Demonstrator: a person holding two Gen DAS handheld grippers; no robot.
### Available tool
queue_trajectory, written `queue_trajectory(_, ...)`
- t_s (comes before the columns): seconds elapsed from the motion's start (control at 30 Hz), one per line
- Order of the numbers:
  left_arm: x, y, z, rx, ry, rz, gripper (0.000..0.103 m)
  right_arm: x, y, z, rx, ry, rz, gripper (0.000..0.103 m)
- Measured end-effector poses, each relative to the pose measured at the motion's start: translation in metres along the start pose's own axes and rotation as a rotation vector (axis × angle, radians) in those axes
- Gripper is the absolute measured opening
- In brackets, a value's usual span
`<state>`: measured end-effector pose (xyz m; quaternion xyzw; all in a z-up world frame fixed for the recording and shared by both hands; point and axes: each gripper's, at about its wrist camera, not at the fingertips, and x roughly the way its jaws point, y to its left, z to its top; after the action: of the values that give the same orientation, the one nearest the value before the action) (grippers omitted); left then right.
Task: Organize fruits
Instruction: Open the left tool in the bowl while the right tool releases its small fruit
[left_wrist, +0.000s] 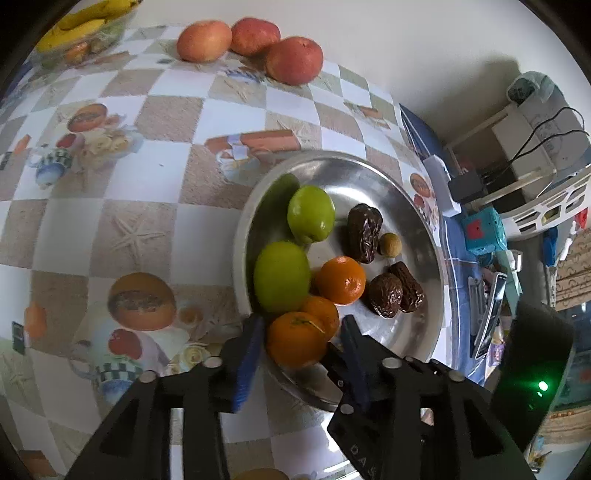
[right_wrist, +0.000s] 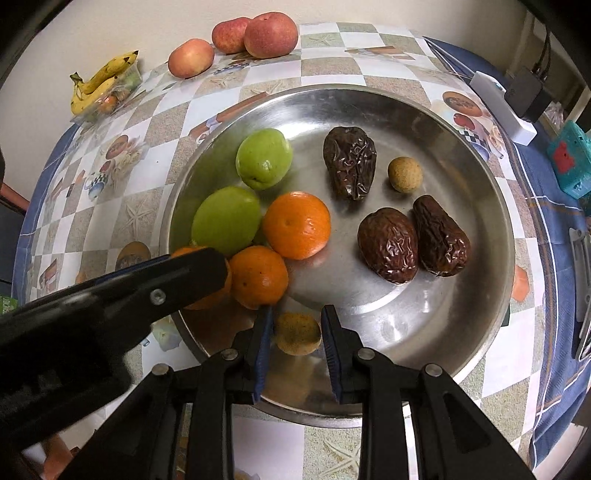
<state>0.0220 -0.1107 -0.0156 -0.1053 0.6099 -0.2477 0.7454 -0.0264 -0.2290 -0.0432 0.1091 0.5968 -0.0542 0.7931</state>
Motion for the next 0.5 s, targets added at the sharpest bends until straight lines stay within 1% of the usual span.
queue_trajectory(0.03, -0.004, 0.001, -0.001, 0.004, -0.014, 0.008, 0.054, 0.0, 0.0, 0.0, 0.001, -0.002, -0.007, 0.038)
queue_trajectory(0.13, -0.018, 0.006, -0.003, 0.013, -0.052, 0.04, 0.054, -0.002, 0.002, -0.002, -0.012, -0.01, -0.021, 0.039)
queue_trajectory(0.17, -0.023, 0.009, -0.005, 0.017, -0.067, 0.06, 0.056, -0.004, 0.004, -0.003, -0.018, -0.016, -0.024, 0.039)
queue_trajectory(0.2, -0.026, 0.012, -0.006, 0.017, -0.077, 0.077, 0.063, -0.006, 0.006, -0.004, -0.025, -0.025, -0.027, 0.039)
queue_trajectory(0.23, -0.03, 0.016, -0.007, 0.013, -0.09, 0.102, 0.068, -0.009, 0.007, -0.006, -0.03, -0.035, -0.033, 0.04)
queue_trajectory(0.27, -0.035, 0.021, -0.009, 0.006, -0.106, 0.135, 0.077, -0.011, 0.008, -0.007, -0.033, -0.044, -0.041, 0.046)
queue_trajectory(0.3, -0.038, 0.026, -0.01, 0.0, -0.112, 0.158, 0.085, -0.014, 0.01, -0.009, -0.034, -0.054, -0.046, 0.055)
queue_trajectory(0.33, -0.041, 0.031, -0.012, -0.007, -0.12, 0.181, 0.088, -0.016, 0.011, -0.01, -0.033, -0.062, -0.049, 0.06)
queue_trajectory(0.37, -0.043, 0.035, -0.015, -0.011, -0.13, 0.196, 0.093, -0.018, 0.011, -0.011, -0.032, -0.071, -0.048, 0.062)
queue_trajectory(0.4, -0.047, 0.041, -0.017, -0.015, -0.144, 0.215, 0.1, -0.021, 0.012, -0.013, -0.03, -0.078, -0.045, 0.062)
queue_trajectory(0.43, -0.051, 0.046, -0.02, -0.019, -0.157, 0.236, 0.103, -0.022, 0.013, -0.014, -0.026, -0.084, -0.044, 0.062)
queue_trajectory(0.47, -0.054, 0.05, -0.022, -0.02, -0.166, 0.25, 0.103, -0.024, 0.013, -0.016, -0.023, -0.089, -0.045, 0.063)
queue_trajectory(0.5, -0.057, 0.054, -0.024, -0.016, -0.173, 0.271, 0.103, -0.027, 0.014, -0.018, -0.019, -0.096, -0.046, 0.071)
